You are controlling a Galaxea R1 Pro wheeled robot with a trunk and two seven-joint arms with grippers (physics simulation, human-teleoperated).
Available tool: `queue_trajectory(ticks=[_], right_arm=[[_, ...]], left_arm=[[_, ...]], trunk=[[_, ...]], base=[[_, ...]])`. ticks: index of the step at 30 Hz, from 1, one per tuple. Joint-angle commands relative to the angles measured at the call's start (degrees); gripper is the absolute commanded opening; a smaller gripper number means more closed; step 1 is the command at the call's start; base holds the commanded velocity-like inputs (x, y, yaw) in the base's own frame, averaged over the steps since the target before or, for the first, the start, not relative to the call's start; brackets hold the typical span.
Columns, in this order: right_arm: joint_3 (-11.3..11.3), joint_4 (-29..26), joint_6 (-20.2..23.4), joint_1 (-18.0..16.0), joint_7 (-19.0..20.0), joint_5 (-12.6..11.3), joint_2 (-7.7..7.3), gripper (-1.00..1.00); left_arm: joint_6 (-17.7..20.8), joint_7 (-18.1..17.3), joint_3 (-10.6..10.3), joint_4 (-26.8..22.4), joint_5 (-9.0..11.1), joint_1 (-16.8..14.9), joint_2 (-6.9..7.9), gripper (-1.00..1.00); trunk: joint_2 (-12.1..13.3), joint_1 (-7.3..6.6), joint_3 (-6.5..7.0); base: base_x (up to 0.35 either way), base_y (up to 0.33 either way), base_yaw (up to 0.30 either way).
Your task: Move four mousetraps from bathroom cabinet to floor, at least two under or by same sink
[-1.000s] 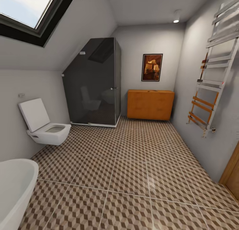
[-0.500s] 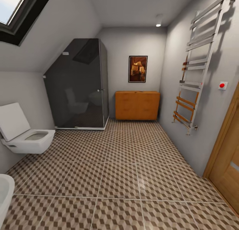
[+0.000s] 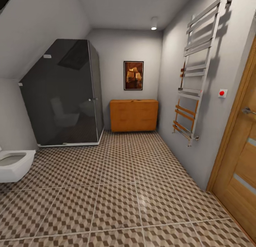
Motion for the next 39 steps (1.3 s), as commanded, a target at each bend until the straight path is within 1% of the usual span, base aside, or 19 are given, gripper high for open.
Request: queue_trajectory(ticks=[1, 39], right_arm=[[-0.49, 0.18, -0.32, -0.08, -0.19, 0.61, -0.01, 1.0], [-0.49, 0.18, -0.33, -0.08, -0.19, 0.53, -0.01, 1.0]], left_arm=[[-0.15, 0.2, -0.49, 0.03, 0.46, -0.03, 0.0, 1.0], [-0.27, 0.26, -0.4, -0.03, 0.7, -0.02, -0.12, 1.0]], trunk=[[-0.03, 0.03, -0.04], [-0.03, 0.03, 0.05]], base=[[0.322, 0.0, -0.083], [0.322, 0.0, -0.009]])
